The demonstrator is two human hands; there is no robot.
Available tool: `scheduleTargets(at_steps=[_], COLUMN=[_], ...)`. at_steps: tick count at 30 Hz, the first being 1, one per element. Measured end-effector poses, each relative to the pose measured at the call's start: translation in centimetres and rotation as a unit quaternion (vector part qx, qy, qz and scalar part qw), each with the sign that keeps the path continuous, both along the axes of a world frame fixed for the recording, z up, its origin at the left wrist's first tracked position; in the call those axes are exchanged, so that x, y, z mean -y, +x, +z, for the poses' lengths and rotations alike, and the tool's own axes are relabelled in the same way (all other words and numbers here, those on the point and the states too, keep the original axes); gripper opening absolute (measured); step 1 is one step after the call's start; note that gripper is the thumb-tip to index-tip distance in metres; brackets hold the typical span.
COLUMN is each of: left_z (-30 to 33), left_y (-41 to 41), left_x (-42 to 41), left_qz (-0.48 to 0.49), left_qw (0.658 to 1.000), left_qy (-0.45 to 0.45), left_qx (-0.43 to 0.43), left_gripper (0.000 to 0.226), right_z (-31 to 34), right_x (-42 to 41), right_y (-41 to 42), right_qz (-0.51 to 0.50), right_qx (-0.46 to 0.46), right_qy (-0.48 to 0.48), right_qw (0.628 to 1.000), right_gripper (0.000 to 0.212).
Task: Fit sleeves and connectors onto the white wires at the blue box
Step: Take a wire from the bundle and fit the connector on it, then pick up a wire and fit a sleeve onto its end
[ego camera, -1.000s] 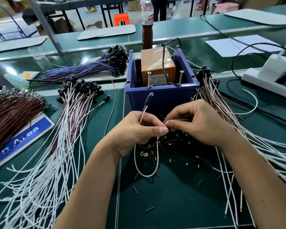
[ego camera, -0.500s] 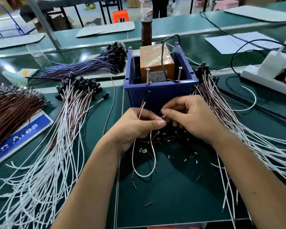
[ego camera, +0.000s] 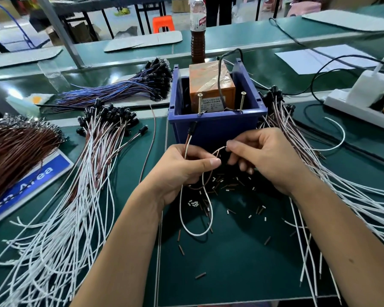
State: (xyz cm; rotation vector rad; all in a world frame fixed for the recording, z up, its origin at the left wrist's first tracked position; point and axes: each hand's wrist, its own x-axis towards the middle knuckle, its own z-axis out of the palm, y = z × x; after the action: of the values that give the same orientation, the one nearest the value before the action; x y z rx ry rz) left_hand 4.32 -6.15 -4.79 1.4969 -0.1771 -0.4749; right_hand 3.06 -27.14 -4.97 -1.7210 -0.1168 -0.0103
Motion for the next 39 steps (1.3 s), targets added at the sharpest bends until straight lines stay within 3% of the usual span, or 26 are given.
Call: scheduleTargets(at_steps=[10,14,20,24,27,34,39], left_z=[0.1,0.3,0.6,0.8,0.7,0.6,0.8], left_y=[-0.2,-0.4,-0.3,-0.5,-0.7,-0.7,-1.1], left_x=[0.3,0.6,-0.1,0.0,0.4,0.5,0.5], left_qz=[-0.010,-0.021,-0.004,-0.018,-0.047,-0.088,-0.109], left_qw=[1.000,0.999,0.997,0.992,0.988,0.982,0.980], left_qy=[-0.003,-0.026,-0.077,-0.122,-0.144,-0.168,-0.164], left_qx=[0.005,0.001,0.017,0.026,0.009,-0.003,-0.004], left_gripper=[0.007,0.003,0.008,0.007,0.012,0.009,0.005], right_z=[0.1,0.0,0.0,-0.4,-0.7,-0.6,0.0], right_x=[-0.2,-0.5,0.8,-0.2,-0.6,-0.4,-0.2], right_y=[-0.4,-0.6,0.1,-0.3,-0.5,-0.5,-0.4], right_qz=[0.025,0.025,-0.061,0.042,0.119,0.146,0.103], right_qx=[0.025,0.028,0.047,0.042,0.051,0.030,0.070], right_qy=[-0.030,0.005,0.093,0.070,0.101,0.187,0.215], right_qw=[0.999,0.999,0.993,0.996,0.986,0.971,0.969], right_gripper=[0.014,0.017,0.018,0.011,0.022,0.018,0.009])
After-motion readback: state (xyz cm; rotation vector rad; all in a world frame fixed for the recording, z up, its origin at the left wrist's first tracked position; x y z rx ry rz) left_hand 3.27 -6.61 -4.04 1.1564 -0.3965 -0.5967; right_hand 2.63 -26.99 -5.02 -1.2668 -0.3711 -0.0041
